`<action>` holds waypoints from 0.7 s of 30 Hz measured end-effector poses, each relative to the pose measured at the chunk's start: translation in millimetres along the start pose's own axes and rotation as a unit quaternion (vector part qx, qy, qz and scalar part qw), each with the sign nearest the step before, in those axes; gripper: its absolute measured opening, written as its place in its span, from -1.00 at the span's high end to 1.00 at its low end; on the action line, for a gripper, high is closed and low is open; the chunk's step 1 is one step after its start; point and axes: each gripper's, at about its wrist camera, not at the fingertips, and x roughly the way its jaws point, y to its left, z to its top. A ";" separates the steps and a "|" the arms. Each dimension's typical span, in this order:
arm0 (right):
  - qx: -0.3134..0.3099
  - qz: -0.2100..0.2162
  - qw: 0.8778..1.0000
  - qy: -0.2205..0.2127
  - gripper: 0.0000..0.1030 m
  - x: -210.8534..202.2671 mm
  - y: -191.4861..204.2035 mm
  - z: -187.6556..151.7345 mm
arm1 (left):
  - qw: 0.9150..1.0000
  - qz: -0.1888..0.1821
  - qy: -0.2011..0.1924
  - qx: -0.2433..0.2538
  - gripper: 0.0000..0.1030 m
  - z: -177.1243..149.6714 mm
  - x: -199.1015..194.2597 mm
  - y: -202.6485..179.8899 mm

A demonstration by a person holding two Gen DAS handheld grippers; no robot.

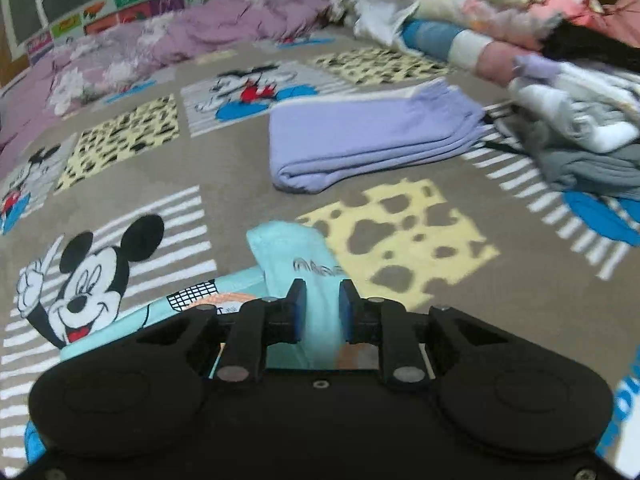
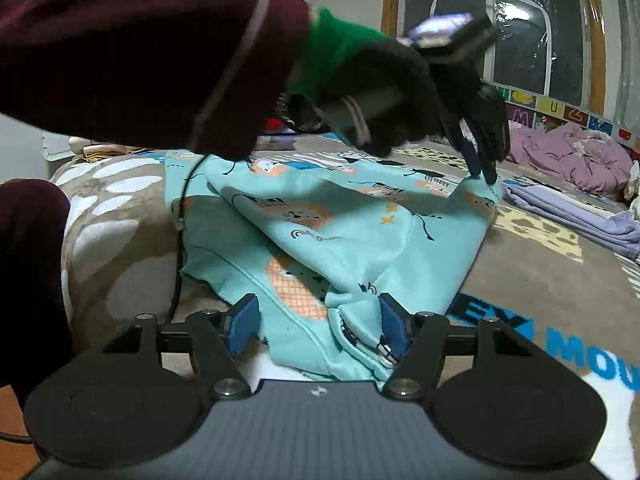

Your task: Fold clothes

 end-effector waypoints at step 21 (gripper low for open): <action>0.017 0.023 1.000 0.007 -0.38 4.0 -6.5 -0.4 | 0.994 -0.039 0.010 -0.101 0.68 -7.8 53.9 37.4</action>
